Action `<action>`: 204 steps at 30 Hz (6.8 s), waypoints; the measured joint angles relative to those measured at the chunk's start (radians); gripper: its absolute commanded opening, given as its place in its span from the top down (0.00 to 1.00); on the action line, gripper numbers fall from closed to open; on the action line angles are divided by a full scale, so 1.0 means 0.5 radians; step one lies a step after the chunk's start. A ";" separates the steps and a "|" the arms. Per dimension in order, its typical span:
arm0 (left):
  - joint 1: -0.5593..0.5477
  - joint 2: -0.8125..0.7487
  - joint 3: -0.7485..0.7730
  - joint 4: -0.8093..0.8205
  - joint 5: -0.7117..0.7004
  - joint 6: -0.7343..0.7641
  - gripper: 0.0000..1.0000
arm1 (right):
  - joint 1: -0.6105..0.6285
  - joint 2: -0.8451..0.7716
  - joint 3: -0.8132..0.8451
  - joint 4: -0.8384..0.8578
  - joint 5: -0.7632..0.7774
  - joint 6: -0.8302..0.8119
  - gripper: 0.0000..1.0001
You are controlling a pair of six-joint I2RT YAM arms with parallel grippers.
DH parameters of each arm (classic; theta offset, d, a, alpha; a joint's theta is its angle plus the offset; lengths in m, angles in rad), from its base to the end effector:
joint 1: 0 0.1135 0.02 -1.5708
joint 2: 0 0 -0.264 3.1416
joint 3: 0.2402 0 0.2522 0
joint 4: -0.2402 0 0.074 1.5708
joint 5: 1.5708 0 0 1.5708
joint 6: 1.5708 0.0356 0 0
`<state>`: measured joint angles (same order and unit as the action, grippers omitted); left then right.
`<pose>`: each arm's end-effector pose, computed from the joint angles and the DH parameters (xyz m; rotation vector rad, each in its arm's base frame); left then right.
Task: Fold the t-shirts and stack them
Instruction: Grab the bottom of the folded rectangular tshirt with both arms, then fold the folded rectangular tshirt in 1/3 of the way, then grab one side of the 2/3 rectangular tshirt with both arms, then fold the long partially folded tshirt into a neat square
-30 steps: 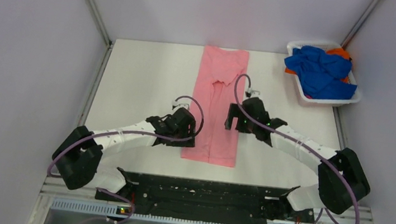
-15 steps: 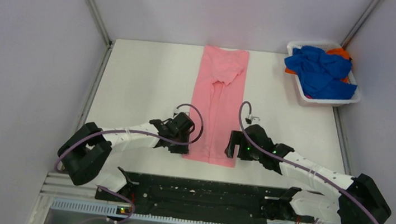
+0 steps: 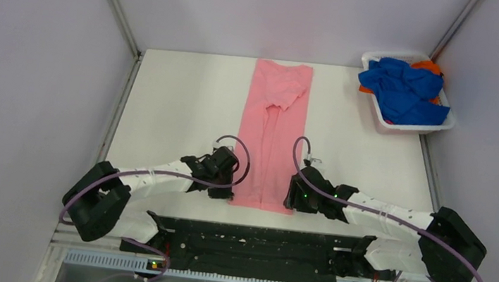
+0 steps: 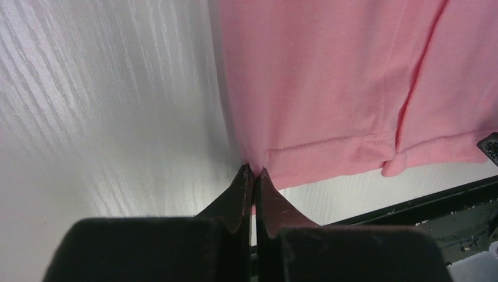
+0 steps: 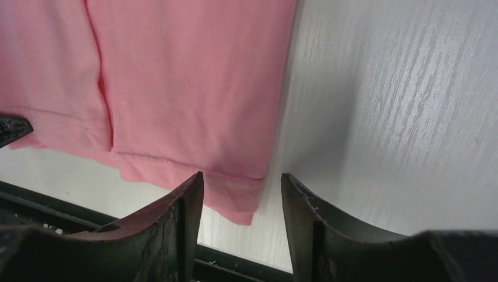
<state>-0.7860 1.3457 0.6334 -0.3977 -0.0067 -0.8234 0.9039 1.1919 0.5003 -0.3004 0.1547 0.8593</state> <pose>0.1658 -0.1657 0.1580 -0.0542 2.7799 -0.4635 0.1336 0.1608 0.1574 0.0020 2.6185 0.4725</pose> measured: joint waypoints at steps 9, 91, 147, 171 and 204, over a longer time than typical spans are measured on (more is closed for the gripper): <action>0.000 -0.027 -0.067 0.078 0.128 -0.088 1.00 | 0.084 0.039 0.010 0.037 0.017 0.106 0.55; 1.064 1.695 2.406 -0.205 0.628 0.243 0.01 | -1.271 1.421 1.437 0.744 -0.569 -0.445 0.01; 0.859 0.893 0.671 0.350 0.821 0.090 1.00 | -0.804 0.626 0.182 0.864 -0.404 -0.216 1.00; 0.742 -1.076 0.161 -0.311 0.455 0.133 1.00 | -0.657 -0.695 -0.032 0.600 -1.803 -0.271 1.00; 0.822 0.680 1.343 0.070 0.473 0.352 1.00 | -1.312 -0.056 0.066 1.054 -1.538 -0.172 1.00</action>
<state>-0.3748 1.6855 1.3048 -0.3626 0.2298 -0.6472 0.2481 1.1641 0.5331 0.2268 -0.6144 0.7731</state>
